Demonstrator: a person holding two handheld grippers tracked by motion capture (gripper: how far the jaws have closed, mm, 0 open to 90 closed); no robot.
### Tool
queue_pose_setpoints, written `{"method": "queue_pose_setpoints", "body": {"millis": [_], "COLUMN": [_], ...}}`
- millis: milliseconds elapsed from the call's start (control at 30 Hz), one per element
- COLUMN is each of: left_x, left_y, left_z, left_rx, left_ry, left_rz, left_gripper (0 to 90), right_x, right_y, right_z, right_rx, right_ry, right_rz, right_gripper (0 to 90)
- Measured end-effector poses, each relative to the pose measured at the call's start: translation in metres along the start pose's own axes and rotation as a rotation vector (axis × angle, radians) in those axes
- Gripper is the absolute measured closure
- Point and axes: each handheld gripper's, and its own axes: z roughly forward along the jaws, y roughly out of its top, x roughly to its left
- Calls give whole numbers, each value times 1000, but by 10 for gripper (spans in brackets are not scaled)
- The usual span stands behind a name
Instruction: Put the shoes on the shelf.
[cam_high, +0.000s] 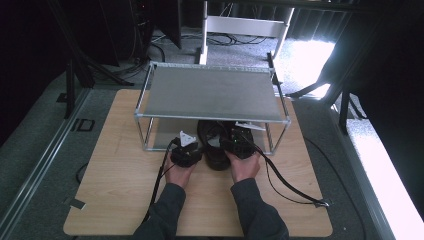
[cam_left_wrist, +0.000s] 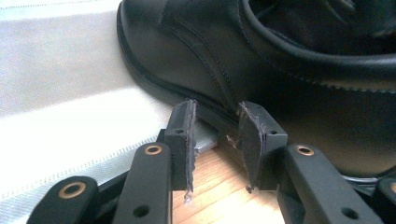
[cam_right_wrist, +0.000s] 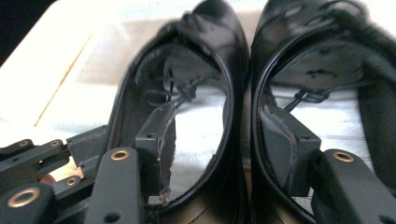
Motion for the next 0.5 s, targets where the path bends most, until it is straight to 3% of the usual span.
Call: {"method": "queue_pose_setpoints", "body": {"millis": [167, 267, 367, 500], "left_x": [0, -2, -7, -17], "left_y": [-1, -1, -1, -3], "left_z": [-7, -15, -22, -29], "left_rx": [-2, -5, -9, -14], "left_ry": [-26, -45, -87, -124], "left_rz": [-19, -24, -24, 9], "left_gripper": [623, 608, 573, 520], "right_x": [-1, -2, -12, -29], "right_y": [5, 1, -7, -16], "right_z": [-13, -24, -38, -48], "right_rx": [-25, -64, -97, -111], "right_ry": [37, 15, 39, 31], "right_rz": [-48, -141, -179, -199], "right_gripper": [454, 474, 472, 455]}}
